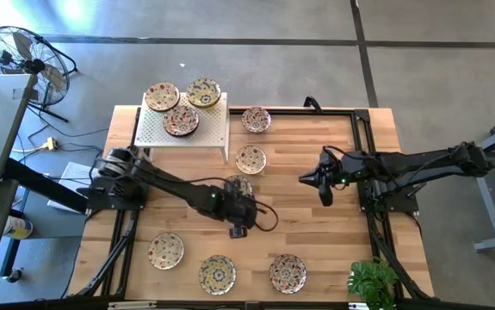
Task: Pick & Place Mini bowls
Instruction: Stack the yellow patterned bowl on the yellow patterned bowl on the shelf
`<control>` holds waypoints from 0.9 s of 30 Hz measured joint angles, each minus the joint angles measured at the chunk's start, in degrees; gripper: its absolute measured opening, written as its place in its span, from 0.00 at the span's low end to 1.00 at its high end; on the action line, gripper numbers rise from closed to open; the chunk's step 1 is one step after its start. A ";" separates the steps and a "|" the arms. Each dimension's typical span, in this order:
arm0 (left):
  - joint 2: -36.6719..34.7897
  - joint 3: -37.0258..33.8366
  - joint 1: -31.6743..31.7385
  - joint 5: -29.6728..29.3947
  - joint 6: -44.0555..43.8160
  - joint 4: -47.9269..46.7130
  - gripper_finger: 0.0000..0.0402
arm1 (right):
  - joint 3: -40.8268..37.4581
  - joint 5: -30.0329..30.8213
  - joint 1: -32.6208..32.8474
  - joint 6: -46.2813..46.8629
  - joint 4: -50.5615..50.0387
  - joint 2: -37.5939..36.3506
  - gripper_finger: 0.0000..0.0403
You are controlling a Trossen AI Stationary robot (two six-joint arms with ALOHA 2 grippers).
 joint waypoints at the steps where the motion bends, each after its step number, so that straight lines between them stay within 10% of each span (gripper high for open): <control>1: 0.86 0.05 -0.04 -0.02 -1.61 -0.11 0.49 | 0.00 -0.47 0.00 -0.51 0.04 -0.03 0.07; 10: 4.54 -0.06 0.02 -4.37 -13.30 -2.65 0.47 | 0.00 -1.59 0.02 -1.01 -0.02 -0.03 0.06; 21: 6.05 -0.06 0.00 -2.06 -15.01 -3.76 0.06 | 0.00 -1.78 0.04 -3.59 -0.13 -0.01 0.06; 27: 5.08 3.89 -0.01 1.17 -14.08 -8.29 0.04 | 0.02 -1.13 0.04 -3.80 -0.08 -0.01 0.06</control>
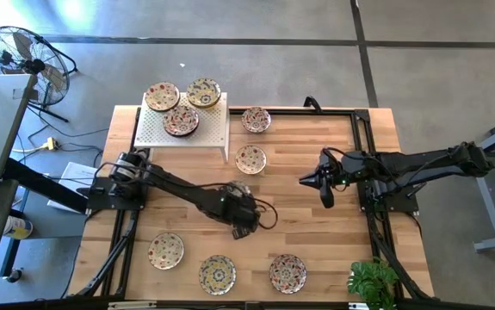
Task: Pick & Place Mini bowls
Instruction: Stack the yellow patterned bowl on the yellow patterned bowl on the shelf
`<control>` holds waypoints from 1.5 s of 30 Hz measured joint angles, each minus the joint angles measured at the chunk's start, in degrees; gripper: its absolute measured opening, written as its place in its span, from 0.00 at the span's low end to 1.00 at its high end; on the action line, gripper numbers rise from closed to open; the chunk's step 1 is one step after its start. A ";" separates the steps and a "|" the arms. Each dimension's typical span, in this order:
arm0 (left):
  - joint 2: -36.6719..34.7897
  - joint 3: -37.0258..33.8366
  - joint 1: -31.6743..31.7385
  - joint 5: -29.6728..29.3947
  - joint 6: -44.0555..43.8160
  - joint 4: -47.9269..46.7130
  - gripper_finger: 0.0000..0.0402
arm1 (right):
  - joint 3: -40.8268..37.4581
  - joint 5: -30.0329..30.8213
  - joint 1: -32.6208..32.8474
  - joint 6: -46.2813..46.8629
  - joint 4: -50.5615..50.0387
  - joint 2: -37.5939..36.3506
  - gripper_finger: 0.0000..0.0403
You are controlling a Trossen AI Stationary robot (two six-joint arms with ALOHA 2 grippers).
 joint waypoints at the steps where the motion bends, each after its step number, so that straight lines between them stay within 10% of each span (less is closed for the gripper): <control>1: -0.07 1.53 -0.06 0.48 1.20 -0.67 0.02 | 0.00 0.23 0.00 -0.32 0.04 0.00 0.06; 22: -9.24 28.84 1.77 -9.21 18.45 -26.87 0.01 | 0.00 5.43 -0.04 -0.77 0.85 0.02 0.06; 30: -9.40 49.22 14.16 -11.44 19.88 -41.71 0.01 | 0.00 5.86 -0.04 0.27 2.92 0.02 0.06; 45: -9.71 48.60 41.40 -2.79 27.33 -40.36 0.01 | 0.00 9.05 0.00 1.77 3.72 0.15 0.06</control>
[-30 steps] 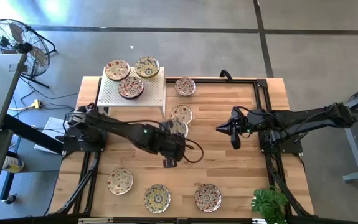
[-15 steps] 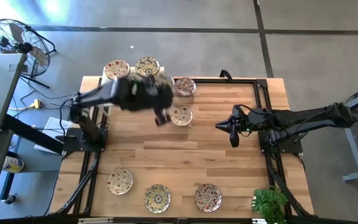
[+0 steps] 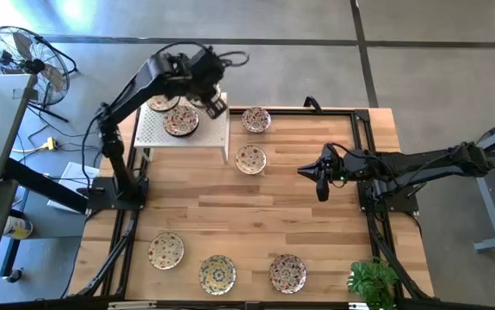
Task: Pick & Place Mini bowls
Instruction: Stack the yellow patterned bowl on the yellow patterned bowl on the shelf
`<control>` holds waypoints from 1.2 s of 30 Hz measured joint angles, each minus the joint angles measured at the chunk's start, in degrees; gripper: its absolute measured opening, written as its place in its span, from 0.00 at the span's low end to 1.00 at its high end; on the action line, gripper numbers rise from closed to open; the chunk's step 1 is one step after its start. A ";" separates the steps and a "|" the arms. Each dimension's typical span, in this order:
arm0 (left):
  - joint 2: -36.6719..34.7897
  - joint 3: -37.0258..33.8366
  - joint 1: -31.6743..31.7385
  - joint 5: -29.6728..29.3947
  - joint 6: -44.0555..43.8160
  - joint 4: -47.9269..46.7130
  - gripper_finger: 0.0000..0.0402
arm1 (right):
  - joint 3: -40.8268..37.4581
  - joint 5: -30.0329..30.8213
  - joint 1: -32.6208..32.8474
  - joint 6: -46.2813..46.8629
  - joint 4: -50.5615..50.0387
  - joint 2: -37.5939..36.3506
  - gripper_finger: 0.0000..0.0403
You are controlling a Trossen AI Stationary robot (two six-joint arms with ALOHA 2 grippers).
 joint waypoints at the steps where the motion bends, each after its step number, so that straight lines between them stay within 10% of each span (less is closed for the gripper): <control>1: 0.46 -0.07 1.23 0.04 0.12 0.33 0.01 | 0.01 0.28 0.00 0.00 0.03 0.00 0.06; 36: 1.69 -21.33 10.37 7.43 3.46 12.49 0.07 | 0.00 3.89 0.00 0.00 2.13 0.00 0.05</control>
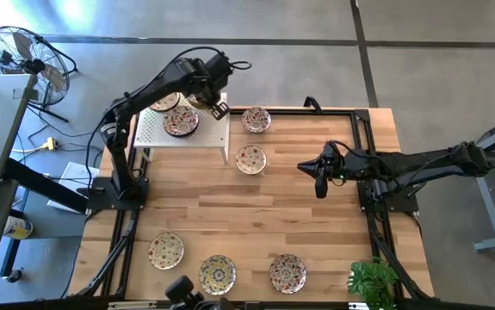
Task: Pick & Place Mini bowls
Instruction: Stack the yellow patterned bowl on the yellow patterned bowl on the shelf, then stack the red patterned bowl on the red patterned bowl on the shelf
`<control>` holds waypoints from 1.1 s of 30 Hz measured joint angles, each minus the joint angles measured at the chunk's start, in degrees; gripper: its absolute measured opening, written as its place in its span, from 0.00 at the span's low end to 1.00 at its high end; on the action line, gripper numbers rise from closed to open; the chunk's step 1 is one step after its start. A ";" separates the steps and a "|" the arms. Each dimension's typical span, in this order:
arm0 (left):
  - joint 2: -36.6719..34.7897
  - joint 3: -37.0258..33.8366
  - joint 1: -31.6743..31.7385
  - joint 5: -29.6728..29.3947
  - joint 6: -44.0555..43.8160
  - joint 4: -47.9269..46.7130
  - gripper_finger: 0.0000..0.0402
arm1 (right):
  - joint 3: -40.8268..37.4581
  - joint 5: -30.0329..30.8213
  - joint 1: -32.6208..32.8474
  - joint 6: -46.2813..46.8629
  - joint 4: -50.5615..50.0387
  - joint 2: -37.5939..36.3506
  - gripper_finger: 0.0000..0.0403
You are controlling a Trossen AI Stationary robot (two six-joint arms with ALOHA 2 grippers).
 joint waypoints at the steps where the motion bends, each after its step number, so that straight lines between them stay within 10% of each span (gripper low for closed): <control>1: 0.00 0.00 -0.15 0.21 -0.26 -0.29 0.10 | 0.00 0.00 0.00 0.00 0.00 0.00 0.05; 18: -10.01 0.11 -1.14 4.73 1.59 -0.64 0.37 | 0.00 0.09 0.00 -0.35 0.00 0.00 0.05; 25: -16.68 -2.78 -9.29 8.00 1.55 5.59 0.21 | 0.00 0.66 -0.02 -0.07 0.00 0.00 0.05; 33: -28.95 -24.88 -22.47 9.36 -6.38 22.52 0.02 | 0.02 2.41 -0.02 1.29 0.00 0.00 0.05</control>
